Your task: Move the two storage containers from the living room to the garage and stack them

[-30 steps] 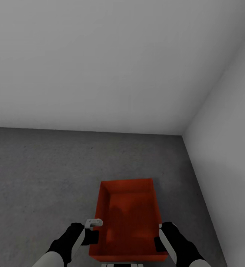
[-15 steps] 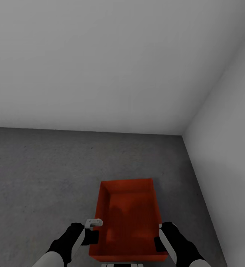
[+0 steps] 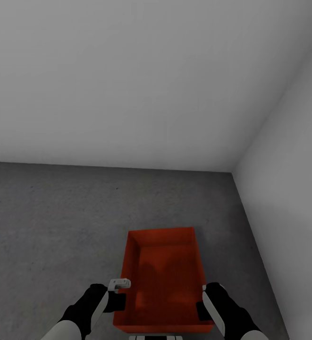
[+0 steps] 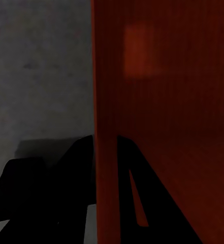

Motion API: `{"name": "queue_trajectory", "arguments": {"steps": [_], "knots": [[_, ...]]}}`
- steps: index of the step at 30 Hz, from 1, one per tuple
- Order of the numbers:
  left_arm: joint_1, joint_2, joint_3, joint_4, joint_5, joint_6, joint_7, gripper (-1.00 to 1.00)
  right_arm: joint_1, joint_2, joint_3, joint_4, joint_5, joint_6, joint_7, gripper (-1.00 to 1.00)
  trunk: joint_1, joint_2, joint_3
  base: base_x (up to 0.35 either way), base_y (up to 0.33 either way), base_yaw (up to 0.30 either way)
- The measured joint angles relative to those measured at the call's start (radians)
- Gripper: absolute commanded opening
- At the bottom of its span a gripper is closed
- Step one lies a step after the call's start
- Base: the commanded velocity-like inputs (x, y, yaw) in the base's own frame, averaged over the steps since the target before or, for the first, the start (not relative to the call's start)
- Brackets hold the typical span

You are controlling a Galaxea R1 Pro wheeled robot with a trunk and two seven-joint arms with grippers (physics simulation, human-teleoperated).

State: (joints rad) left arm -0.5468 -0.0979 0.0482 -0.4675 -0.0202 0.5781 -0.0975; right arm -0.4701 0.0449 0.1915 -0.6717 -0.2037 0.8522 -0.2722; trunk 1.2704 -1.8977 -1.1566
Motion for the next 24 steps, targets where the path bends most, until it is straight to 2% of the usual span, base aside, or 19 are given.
{"name": "queue_trajectory", "arguments": {"steps": [24], "knots": [[0.000,-0.001,0.000,0.000,-0.002,0.000,0.000,-1.00,0.000,-0.001,0.000,0.000,-0.001,0.000,0.000,-1.00,0.000,0.000,0.014,0.000,0.000,0.000]]}}
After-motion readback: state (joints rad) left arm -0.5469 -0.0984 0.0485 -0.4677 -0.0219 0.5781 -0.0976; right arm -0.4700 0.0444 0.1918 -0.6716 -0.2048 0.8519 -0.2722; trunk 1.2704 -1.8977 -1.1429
